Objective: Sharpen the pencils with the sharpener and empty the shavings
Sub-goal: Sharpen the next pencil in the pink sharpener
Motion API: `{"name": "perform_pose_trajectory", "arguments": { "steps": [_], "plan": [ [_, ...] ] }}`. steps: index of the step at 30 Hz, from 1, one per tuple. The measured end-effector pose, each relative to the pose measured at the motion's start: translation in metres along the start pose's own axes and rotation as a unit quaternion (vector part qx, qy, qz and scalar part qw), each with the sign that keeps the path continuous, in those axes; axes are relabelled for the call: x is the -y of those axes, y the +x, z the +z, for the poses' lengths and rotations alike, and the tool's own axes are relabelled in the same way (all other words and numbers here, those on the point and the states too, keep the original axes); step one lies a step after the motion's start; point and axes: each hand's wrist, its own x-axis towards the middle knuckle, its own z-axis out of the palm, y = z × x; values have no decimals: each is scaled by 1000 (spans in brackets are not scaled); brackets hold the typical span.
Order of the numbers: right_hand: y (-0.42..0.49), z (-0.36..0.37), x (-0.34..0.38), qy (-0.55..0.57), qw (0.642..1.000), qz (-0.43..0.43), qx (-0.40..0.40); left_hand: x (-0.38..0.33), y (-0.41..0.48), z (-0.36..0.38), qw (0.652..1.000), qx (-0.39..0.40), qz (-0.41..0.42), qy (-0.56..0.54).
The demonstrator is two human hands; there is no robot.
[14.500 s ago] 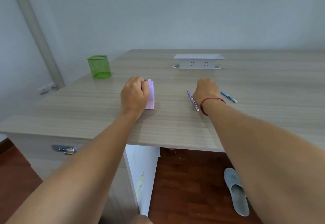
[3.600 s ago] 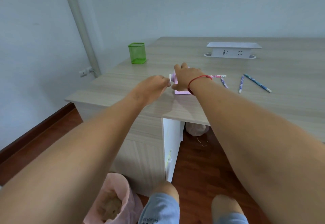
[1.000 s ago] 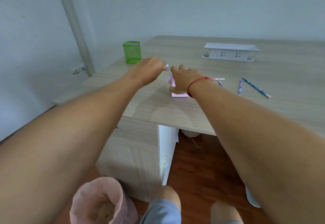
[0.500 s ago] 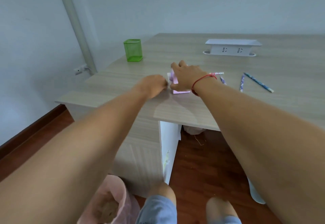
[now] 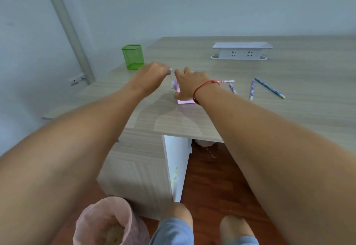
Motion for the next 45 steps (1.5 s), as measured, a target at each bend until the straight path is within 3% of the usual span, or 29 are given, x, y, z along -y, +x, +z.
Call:
{"name": "perform_pose_trajectory", "arguments": {
  "steps": [5, 7, 12, 15, 19, 26, 30, 35, 39, 45],
  "plan": [
    [10, -2, 2, 18, 999, 31, 28, -9, -29, -7, 995, -53, 86, -5],
    [11, -2, 2, 15, 999, 25, 30, -17, -51, 3, 996, -13, 88, -23],
    [3, 1, -3, 24, 1000, -2, 16, -28, -45, 28, 990, 138, 2, -17],
    [0, 1, -5, 16, 1000, -17, 14, -23, -21, 32, 984, 177, -37, 11],
    [-1, -1, -6, 12, 1000, -19, 7, -6, 3, 17, 989, 133, -46, 48],
    [9, -4, -1, 16, 999, 25, 38, -2, -4, -11, 997, -38, 63, 3],
    [8, -5, -3, 21, 998, 23, 45, -14, -46, 9, 995, 13, 91, -38],
    [2, 1, -5, 23, 999, -5, 22, -39, -41, 31, 989, 127, -64, -27],
    [-3, 2, -6, 12, 1000, -23, -1, -39, -29, 39, 975, 114, -180, -59],
    [-5, 0, -2, 12, 1000, -9, -1, -40, -32, 42, 966, 100, -220, -96]
  ]
}}
